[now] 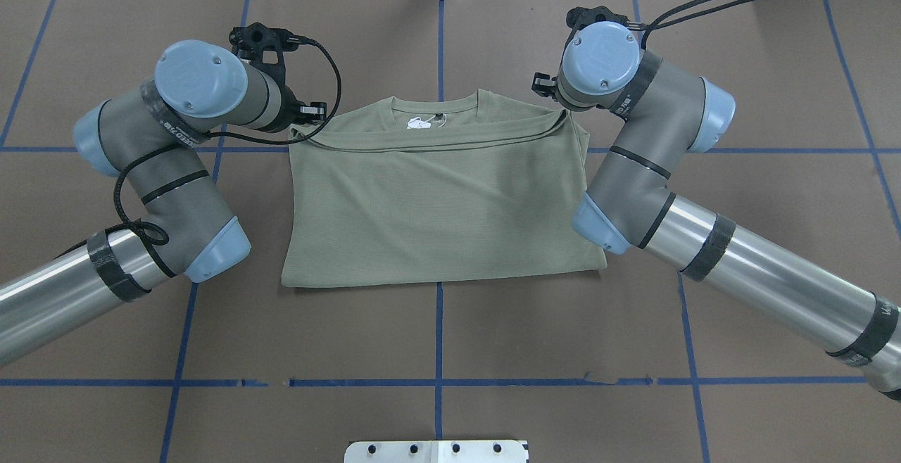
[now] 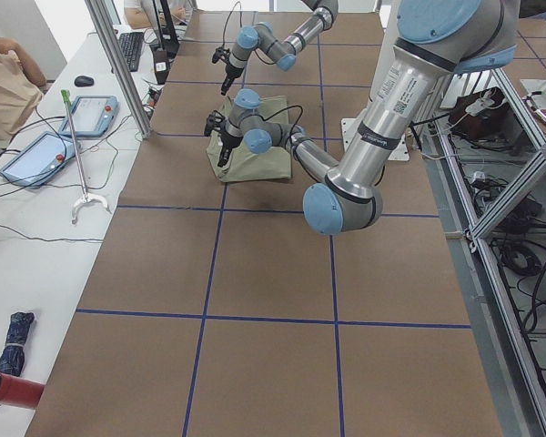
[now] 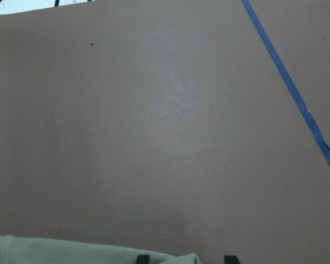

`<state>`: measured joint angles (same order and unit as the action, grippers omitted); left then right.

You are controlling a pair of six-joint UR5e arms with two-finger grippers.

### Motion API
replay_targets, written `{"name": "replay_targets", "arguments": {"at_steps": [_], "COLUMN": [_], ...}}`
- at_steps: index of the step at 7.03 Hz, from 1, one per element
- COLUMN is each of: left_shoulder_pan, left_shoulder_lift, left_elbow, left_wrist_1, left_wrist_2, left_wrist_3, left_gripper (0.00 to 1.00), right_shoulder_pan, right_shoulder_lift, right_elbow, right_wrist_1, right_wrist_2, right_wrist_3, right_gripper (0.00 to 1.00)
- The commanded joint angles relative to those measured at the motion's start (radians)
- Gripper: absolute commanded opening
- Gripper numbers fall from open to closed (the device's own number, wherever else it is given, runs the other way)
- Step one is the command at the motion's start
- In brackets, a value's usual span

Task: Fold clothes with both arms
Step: 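Release the hem at the collar and draw the left gripper back toward the robot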

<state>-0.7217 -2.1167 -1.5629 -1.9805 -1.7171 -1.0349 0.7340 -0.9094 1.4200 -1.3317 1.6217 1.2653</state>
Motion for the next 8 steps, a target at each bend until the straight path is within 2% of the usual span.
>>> {"name": "replay_targets", "arguments": {"at_steps": [1,2,3,4,6,7,8], "left_shoulder_pan": [0.019,0.097,0.152,0.232,0.315,0.332,0.346], "left_shoulder_lift": [0.117,0.201,0.254,0.318,0.348,0.348,0.348], "left_elbow": [-0.162,-0.243,-0.261,-0.261,-0.249,-0.249,-0.249], "left_wrist_1": [-0.015,-0.018,-0.094,-0.186,-0.218,-0.218,-0.218], "left_wrist_2": [-0.054,-0.05,-0.042,0.037,0.094,0.112,0.113], "left_wrist_3": [0.0,-0.023,-0.113,-0.182,-0.272,-0.292,-0.318], "left_gripper": [1.0,1.0,1.0,0.99,0.9,0.81,0.6], "right_shoulder_pan": [0.013,0.013,0.012,0.012,0.01,0.008,0.01], "right_shoulder_lift": [-0.031,-0.032,-0.032,-0.032,-0.032,-0.032,-0.032], "right_elbow": [0.06,0.066,0.069,0.069,0.069,0.069,0.069], "right_wrist_1": [0.008,0.008,0.009,0.008,0.009,0.009,0.009], "right_wrist_2": [0.043,0.043,0.043,0.043,0.041,0.041,0.041], "right_wrist_3": [-0.055,-0.053,-0.053,-0.053,-0.05,-0.05,-0.05], "right_gripper": [1.0,1.0,1.0,1.0,1.0,1.0,1.0]}}
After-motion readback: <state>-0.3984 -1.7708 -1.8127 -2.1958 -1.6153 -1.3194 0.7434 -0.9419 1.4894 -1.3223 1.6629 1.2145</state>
